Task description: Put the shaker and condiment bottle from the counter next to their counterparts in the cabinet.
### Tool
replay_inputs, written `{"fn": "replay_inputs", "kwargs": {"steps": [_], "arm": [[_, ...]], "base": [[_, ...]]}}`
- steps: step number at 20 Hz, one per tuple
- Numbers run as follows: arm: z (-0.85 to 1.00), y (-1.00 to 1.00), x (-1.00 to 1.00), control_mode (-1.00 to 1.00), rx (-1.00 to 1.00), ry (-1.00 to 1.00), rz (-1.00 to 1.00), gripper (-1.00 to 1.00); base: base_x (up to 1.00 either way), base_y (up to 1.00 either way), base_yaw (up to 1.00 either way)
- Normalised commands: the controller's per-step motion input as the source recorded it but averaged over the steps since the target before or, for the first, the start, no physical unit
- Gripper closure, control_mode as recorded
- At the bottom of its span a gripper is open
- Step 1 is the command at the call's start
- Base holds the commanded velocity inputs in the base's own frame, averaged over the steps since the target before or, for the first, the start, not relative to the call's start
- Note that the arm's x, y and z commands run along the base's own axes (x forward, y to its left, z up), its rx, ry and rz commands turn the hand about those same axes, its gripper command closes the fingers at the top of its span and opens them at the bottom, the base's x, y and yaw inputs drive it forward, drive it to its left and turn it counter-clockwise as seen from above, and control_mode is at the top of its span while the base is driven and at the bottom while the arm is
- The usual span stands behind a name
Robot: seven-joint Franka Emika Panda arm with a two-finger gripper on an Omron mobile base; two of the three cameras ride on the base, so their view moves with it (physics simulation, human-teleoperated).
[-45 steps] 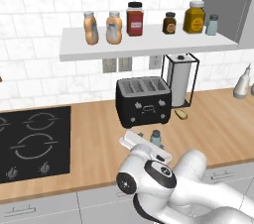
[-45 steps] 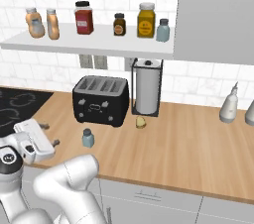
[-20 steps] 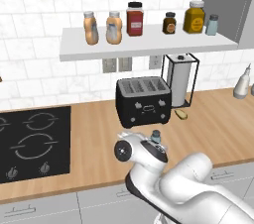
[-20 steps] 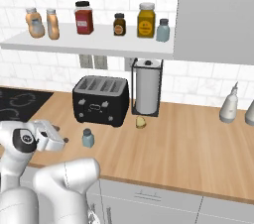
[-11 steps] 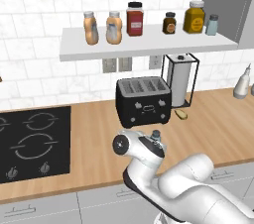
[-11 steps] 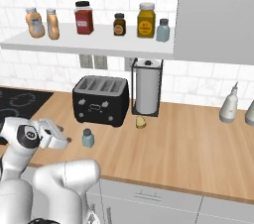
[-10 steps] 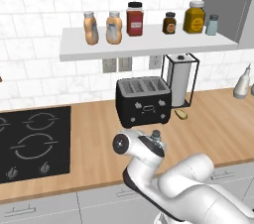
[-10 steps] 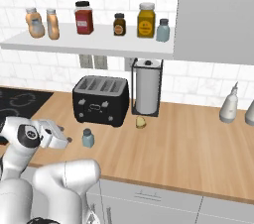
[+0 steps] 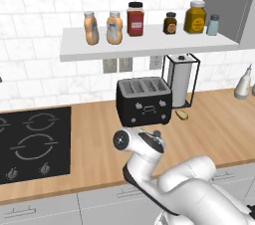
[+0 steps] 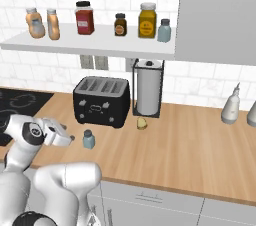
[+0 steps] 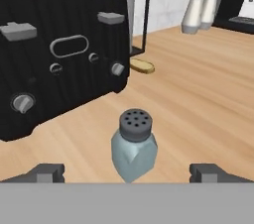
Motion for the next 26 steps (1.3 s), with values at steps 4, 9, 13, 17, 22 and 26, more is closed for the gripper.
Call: {"fn": "replay_inputs", "kwargs": {"steps": [4,9,13,17,22,26], "arm": [[-0.11,-0.09,0.26,-1.0,0.0,0.0,0.0,-1.0],[-0.29,-0.29,0.08,-1.0,0.0,0.0,0.0,-1.0],[-0.21,-0.23,0.0,-1.0,0.0,0.0,0.0,-1.0],[-0.09,-0.08,0.02,-1.0,0.0,0.0,0.0,-1.0],[-0.09,-0.16,0.2,-1.0,0.0,0.0,0.0,-1.0],[-0.16,-0.31,0.12,-1.0,0.01,0.0,0.0,-1.0]], "base": [[0.0,0.0,0.0],[0.0,0.0,0.0],[0.0,0.0,0.0],[0.0,0.0,0.0],[0.0,0.0,0.0],[0.0,0.0,0.0]]}}
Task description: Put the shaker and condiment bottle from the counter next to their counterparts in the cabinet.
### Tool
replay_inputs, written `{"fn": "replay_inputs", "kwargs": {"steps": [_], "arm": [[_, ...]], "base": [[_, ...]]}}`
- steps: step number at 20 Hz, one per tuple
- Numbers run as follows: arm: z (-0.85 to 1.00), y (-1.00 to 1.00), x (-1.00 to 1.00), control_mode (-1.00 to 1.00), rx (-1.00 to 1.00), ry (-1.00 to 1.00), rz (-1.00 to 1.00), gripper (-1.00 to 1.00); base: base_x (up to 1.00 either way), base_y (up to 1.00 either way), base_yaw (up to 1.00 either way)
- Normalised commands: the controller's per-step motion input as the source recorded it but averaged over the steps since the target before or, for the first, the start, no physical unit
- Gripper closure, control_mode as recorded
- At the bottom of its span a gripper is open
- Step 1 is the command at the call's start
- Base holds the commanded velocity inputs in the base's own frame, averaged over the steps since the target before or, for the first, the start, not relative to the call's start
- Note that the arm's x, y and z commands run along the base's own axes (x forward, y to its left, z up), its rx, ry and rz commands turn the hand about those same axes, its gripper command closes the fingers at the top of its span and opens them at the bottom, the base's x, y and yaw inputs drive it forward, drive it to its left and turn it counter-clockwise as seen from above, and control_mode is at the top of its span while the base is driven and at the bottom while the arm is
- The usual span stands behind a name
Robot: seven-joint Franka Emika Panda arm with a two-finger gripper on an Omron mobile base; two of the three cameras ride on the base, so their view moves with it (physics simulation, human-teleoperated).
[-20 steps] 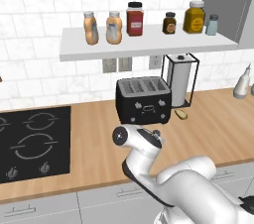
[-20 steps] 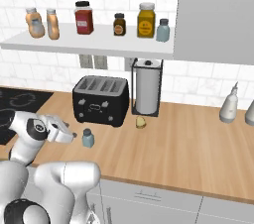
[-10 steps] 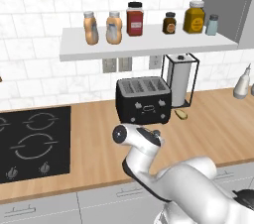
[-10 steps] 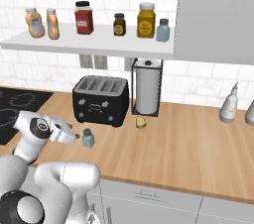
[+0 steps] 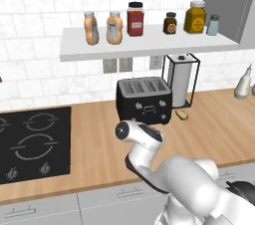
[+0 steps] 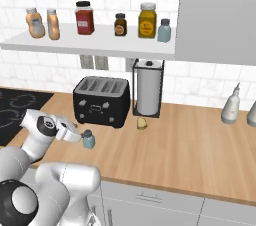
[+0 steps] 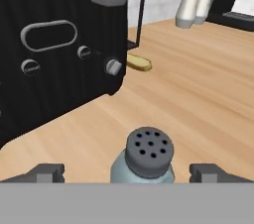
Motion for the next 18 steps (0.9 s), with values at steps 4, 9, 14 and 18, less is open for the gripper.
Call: {"fn": "replay_inputs", "kwargs": {"steps": [4,9,14,18], "arm": [[-0.25,-0.42,0.0,-1.0,0.05,0.0,0.0,-1.0],[-0.32,-0.3,0.0,-1.0,0.03,0.0,0.0,1.0],[-0.44,-0.35,0.0,-1.0,0.05,0.0,0.0,1.0],[-0.43,-0.42,-0.08,-1.0,0.07,-0.01,0.0,1.0]], "base": [[0.0,0.0,0.0],[0.0,0.0,0.0],[0.0,0.0,0.0],[0.0,0.0,0.0]]}}
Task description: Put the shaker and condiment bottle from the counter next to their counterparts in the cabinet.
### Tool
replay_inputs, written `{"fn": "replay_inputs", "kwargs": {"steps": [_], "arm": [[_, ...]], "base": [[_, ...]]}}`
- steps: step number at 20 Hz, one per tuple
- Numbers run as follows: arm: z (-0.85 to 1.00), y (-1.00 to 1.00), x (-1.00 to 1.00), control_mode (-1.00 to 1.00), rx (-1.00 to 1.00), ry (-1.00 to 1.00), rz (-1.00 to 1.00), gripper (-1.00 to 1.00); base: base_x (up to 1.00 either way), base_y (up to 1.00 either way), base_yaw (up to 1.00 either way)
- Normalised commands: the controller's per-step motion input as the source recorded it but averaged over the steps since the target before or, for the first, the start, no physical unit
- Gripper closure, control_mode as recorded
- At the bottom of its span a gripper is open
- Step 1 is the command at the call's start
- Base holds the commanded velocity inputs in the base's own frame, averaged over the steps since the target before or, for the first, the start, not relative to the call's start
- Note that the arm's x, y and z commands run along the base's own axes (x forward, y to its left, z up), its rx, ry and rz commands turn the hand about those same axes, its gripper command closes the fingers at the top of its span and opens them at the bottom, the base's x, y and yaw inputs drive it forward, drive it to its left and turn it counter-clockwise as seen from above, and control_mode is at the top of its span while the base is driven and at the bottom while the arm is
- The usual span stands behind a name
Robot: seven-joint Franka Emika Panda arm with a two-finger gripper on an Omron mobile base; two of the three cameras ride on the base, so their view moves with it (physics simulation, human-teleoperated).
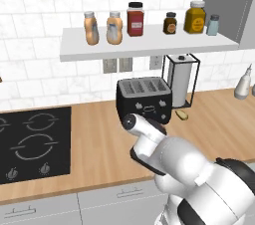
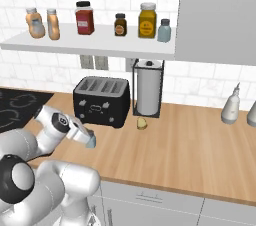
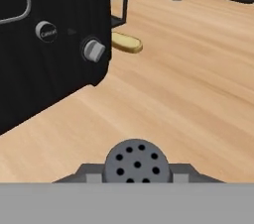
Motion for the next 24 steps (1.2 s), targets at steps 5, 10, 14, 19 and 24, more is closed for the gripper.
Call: {"fn": "replay_inputs", "kwargs": {"steps": [5,10,14,19,24], "arm": [[-0.23,-0.1,-0.08,-1.0,0.01,-0.01,0.0,1.0],[0.18,-0.09,0.0,-1.0,0.0,0.0,0.0,1.0],[0.4,-0.04,0.0,-1.0,0.0,0.0,0.0,1.0],[0.31,-0.15,0.0,-1.0,0.0,0.0,0.0,1.0],[0.55,-0.12,0.03,-1.0,0.0,0.0,-0.01,1.0]], "base": [[0.0,0.0,0.0],[0.0,0.0,0.0],[0.0,0.0,0.0],[0.0,0.0,0.0],[0.0,0.0,0.0]]}}
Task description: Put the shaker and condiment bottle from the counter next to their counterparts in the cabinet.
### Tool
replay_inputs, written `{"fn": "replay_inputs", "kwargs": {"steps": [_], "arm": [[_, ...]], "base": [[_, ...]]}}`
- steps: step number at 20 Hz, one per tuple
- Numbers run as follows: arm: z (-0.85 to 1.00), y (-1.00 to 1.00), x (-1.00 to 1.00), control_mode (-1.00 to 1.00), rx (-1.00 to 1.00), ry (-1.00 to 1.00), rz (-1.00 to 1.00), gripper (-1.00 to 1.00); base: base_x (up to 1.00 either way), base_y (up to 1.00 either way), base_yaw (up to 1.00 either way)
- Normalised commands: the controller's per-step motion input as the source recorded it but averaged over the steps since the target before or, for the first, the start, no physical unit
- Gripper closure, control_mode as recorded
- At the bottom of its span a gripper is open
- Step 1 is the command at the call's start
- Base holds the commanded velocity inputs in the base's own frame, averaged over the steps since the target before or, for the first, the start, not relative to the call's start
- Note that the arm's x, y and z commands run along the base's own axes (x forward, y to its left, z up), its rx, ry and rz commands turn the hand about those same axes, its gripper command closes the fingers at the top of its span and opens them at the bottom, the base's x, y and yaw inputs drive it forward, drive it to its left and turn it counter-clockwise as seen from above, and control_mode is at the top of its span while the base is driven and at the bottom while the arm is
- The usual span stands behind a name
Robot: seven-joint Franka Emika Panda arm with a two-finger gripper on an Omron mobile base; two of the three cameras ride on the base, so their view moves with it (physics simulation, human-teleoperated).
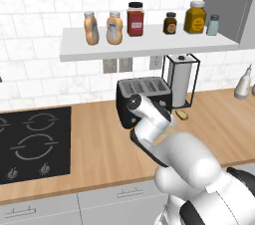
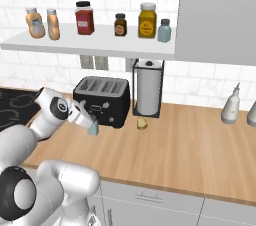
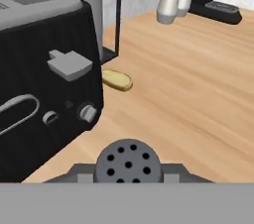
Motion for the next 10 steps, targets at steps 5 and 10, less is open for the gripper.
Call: {"fn": "replay_inputs", "kwargs": {"steps": [5,10], "arm": [[0.57,-0.02,-0.02,-1.0,0.0,-0.03,-0.01,1.0],[0.43,0.0,-0.14,-1.0,0.0,-0.1,0.0,1.0]], "base": [[0.0,0.0,0.0],[0.0,0.0,0.0]]}}
